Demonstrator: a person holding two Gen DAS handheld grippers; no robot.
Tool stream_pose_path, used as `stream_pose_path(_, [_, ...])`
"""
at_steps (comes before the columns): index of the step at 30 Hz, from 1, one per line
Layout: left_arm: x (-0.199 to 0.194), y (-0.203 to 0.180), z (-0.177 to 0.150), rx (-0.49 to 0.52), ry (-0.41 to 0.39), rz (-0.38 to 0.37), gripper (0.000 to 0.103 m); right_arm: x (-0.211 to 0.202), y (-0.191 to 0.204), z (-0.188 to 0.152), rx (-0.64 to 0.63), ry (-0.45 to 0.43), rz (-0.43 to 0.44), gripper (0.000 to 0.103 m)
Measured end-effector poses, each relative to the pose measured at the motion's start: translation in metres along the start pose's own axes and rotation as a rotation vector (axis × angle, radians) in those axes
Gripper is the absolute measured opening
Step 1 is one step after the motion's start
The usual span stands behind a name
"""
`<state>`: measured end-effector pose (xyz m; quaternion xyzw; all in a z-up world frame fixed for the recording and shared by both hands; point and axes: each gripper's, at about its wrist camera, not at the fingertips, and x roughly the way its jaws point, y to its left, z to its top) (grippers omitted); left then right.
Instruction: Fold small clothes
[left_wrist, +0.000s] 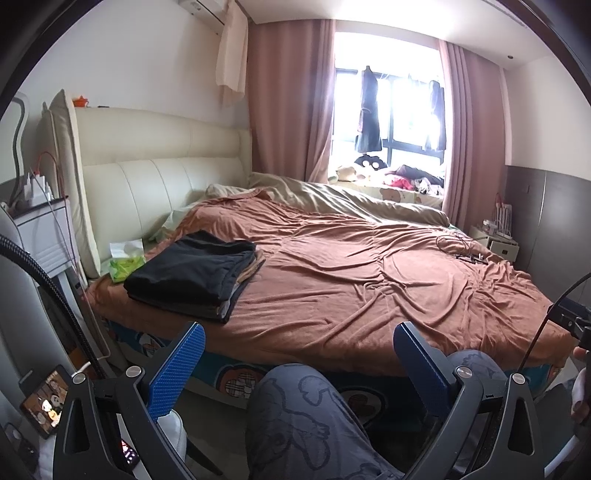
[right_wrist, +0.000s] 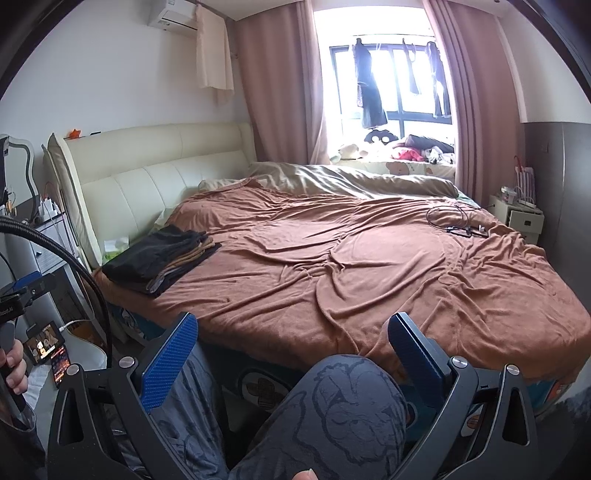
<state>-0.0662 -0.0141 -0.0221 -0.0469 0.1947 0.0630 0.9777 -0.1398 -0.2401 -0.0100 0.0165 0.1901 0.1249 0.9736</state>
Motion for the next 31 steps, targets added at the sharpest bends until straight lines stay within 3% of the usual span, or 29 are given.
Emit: stream_pose_path(31, [-0.012, -0.002, 0.003, 0.004, -0.041, -0.01, 0.103, -0.002, -0.002, 0.001, -0.017, -0.014, -0.051, 0.103])
